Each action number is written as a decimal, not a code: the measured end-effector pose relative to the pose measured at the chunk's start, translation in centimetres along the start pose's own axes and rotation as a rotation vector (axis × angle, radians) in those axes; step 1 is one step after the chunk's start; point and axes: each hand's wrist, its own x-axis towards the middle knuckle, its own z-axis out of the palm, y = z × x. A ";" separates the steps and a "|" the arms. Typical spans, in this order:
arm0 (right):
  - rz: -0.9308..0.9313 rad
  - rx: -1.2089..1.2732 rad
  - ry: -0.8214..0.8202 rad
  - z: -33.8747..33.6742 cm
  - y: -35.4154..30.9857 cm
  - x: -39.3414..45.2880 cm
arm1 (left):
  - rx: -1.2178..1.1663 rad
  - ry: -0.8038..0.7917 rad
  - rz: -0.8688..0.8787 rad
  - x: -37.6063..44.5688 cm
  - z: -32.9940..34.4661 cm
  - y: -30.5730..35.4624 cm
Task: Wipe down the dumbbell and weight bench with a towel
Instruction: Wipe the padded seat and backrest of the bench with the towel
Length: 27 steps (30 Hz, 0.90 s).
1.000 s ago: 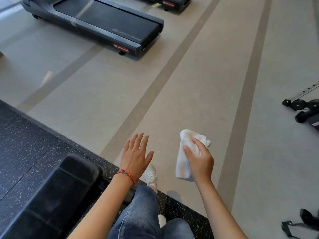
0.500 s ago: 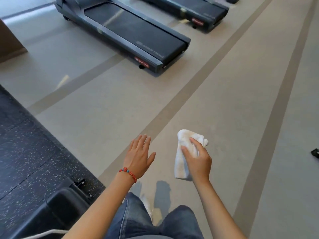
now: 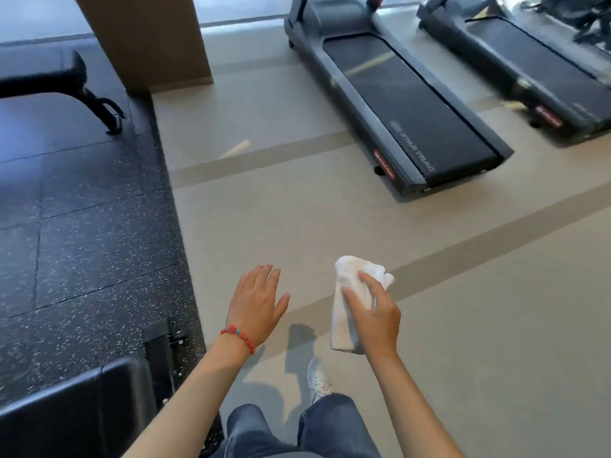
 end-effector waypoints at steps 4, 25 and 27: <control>-0.124 -0.035 -0.125 0.7 -3.1 6.2 | 0.007 0.015 -0.148 3.2 -1.2 -0.1; -0.279 -0.052 -0.410 25.6 -20.2 24.8 | -0.013 0.092 -0.521 21.1 -7.1 -21.3; -0.282 -0.040 -0.419 28.8 -22.5 26.1 | -0.035 0.099 -0.549 22.9 -8.4 -24.9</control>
